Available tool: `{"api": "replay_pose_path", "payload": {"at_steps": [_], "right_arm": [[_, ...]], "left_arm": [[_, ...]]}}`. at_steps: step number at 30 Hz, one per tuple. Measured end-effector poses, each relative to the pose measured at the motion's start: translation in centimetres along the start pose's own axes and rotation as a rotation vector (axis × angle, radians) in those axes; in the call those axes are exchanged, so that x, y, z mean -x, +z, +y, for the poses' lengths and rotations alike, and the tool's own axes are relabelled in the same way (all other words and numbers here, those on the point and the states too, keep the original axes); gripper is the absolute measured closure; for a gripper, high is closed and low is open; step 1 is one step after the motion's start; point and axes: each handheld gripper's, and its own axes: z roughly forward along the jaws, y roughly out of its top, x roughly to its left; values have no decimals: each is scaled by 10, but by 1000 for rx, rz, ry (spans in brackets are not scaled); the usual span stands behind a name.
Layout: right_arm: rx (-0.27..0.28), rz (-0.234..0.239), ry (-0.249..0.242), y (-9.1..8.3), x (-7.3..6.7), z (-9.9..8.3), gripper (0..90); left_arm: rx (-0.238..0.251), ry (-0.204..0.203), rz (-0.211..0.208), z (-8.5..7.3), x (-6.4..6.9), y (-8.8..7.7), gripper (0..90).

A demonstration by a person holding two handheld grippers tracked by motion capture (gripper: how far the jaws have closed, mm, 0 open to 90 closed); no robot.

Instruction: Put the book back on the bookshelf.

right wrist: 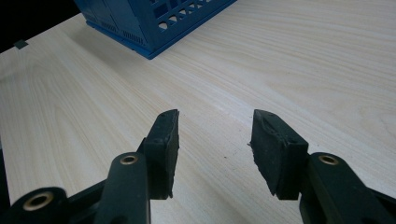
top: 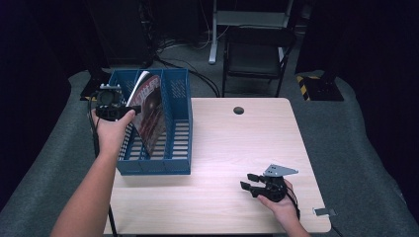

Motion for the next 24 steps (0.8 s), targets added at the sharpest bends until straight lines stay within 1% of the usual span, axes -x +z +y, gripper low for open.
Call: {"api": "replay_pose_path", "payload": {"at_steps": [4, 6, 9, 18, 24], "right_arm": [[-5, -2, 6, 0, 0, 0, 513], [-6, -4, 3, 0, 0, 0, 510], [-9, -5, -6, 0, 1, -1, 508], [-7, -4, 4, 1, 1, -1, 505], [-11, -4, 4, 1, 1, -1, 504]], "left_arm": [[0, -12, -24, -1, -3, -5, 461], [-1, -9, -32, -1, -4, -8, 454], [1, -3, -43, -2, -4, -12, 450], [-5, 29, -72, -1, -1, -24, 447], [0, 41, -77, 3, -1, -32, 447]]}}
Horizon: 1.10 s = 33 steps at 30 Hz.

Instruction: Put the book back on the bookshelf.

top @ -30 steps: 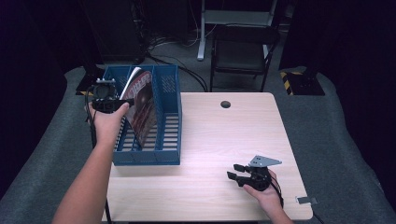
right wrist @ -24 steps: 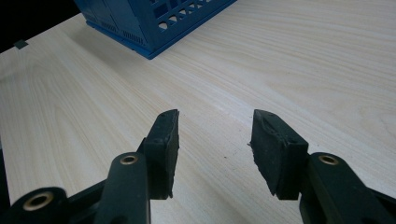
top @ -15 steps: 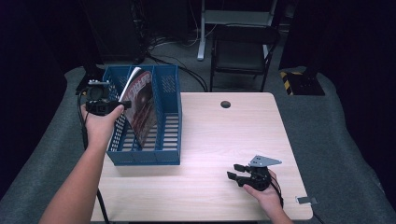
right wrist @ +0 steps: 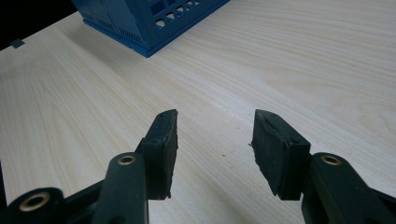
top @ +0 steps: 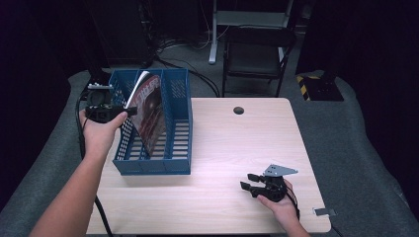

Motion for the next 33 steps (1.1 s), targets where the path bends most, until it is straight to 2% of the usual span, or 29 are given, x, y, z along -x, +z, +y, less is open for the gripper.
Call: {"api": "replay_pose_path", "payload": {"at_steps": [4, 13, 16, 17, 18, 19, 20, 21, 24, 25, 27, 30, 31, 32, 33], "right_arm": [[3, -3, 0, 0, 0, 0, 503], [-7, -5, 9, 1, 2, -2, 501], [-10, -5, 2, 1, 3, -3, 500], [-8, -8, 6, 0, 3, -3, 500], [-4, -6, 13, -2, 3, -3, 499], [2, -5, 22, -2, 3, -3, 499], [4, -10, 24, -3, 3, -3, 498], [3, -10, 25, -3, 4, -3, 498], [2, -6, 19, -3, 4, -3, 497], [5, -12, 22, -2, 4, -3, 494], [1, -8, 18, -2, 4, -3, 494], [1, -8, 11, -2, 5, -3, 493], [3, -10, 27, -3, 5, -3, 493], [3, -12, 29, -3, 4, -3, 493], [8, -10, 23, -3, 5, -3, 492]], "left_arm": [[-2, 11, -7, 1, 1, -6, 446], [-14, 43, -53, -2, 4, -19, 443], [-11, 55, -73, -6, 6, -21, 442], [-27, 62, -83, -6, 6, -21, 442], [-20, 57, -84, -7, 7, -20, 443], [-28, 69, -86, -8, 7, -20, 443], [-26, 55, -89, -9, 9, -20, 442], [-32, 70, -91, -9, 8, -20, 442], [-32, 69, -103, -12, 13, -21, 443], [-37, 87, -107, -13, 13, -21, 442], [-40, 87, -121, -15, 18, -21, 442], [-60, 110, -139, -17, 23, -23, 443], [-43, 107, -137, -18, 25, -22, 442], [-56, 124, -147, -18, 26, -24, 443], [-46, 122, -153, -19, 28, -24, 443]]}}
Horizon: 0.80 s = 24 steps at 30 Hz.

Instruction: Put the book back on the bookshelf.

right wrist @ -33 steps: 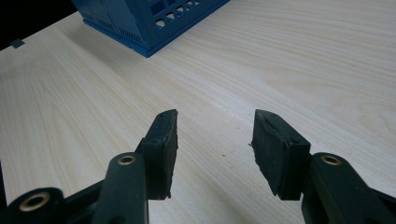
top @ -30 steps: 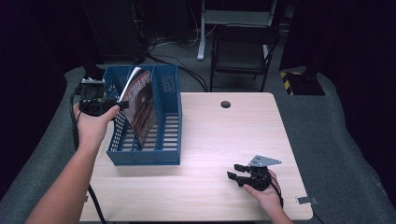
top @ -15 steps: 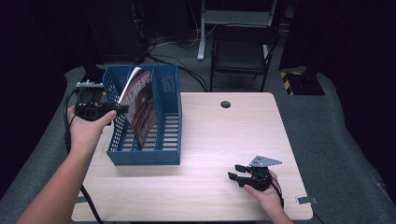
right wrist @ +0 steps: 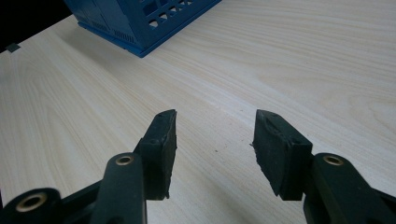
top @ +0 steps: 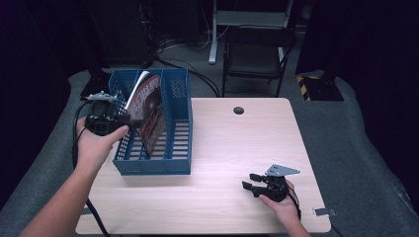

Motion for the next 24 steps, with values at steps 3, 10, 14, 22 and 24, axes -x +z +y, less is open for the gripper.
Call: {"api": "replay_pose_path", "payload": {"at_steps": [3, 10, 14, 22, 24], "right_arm": [[-7, -2, -5, 0, -1, 0, 492], [5, -8, -2, 1, -2, 0, 491], [-7, 4, -1, 1, -2, 1, 491], [-3, 3, -4, 2, -2, 1, 489], [-3, 3, -9, 2, -2, 1, 489]], "left_arm": [[-6, 26, -20, -2, 5, -3, 443], [-23, 64, -56, -10, 17, -5, 443], [-25, 73, -78, -17, 24, -1, 442], [-48, 99, -123, -34, 36, 12, 442], [-58, 104, -131, -39, 39, 16, 443]]}}
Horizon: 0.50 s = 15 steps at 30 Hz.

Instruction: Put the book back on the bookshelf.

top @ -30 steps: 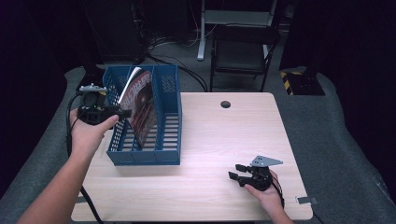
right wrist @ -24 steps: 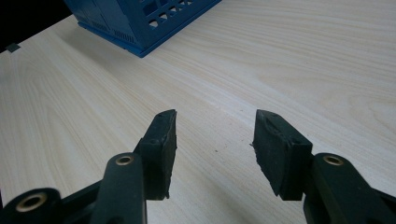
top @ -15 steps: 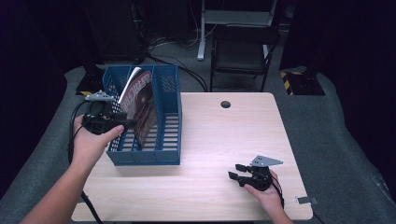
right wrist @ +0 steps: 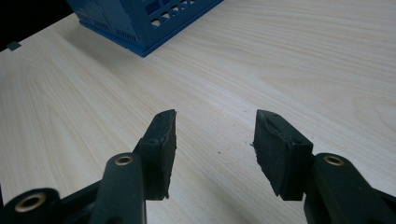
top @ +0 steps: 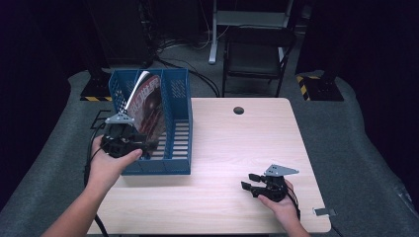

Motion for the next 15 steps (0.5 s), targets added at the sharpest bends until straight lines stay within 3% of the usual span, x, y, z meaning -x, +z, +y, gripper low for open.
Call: {"api": "replay_pose_path", "payload": {"at_steps": [6, 15], "right_arm": [[-6, 0, 7, 0, -1, 0, 489], [-3, -6, 5, 0, -1, -1, 486]], "left_arm": [[0, 13, 6, -11, 5, 12, 443], [-28, 22, -18, -35, 11, 34, 441]]}}
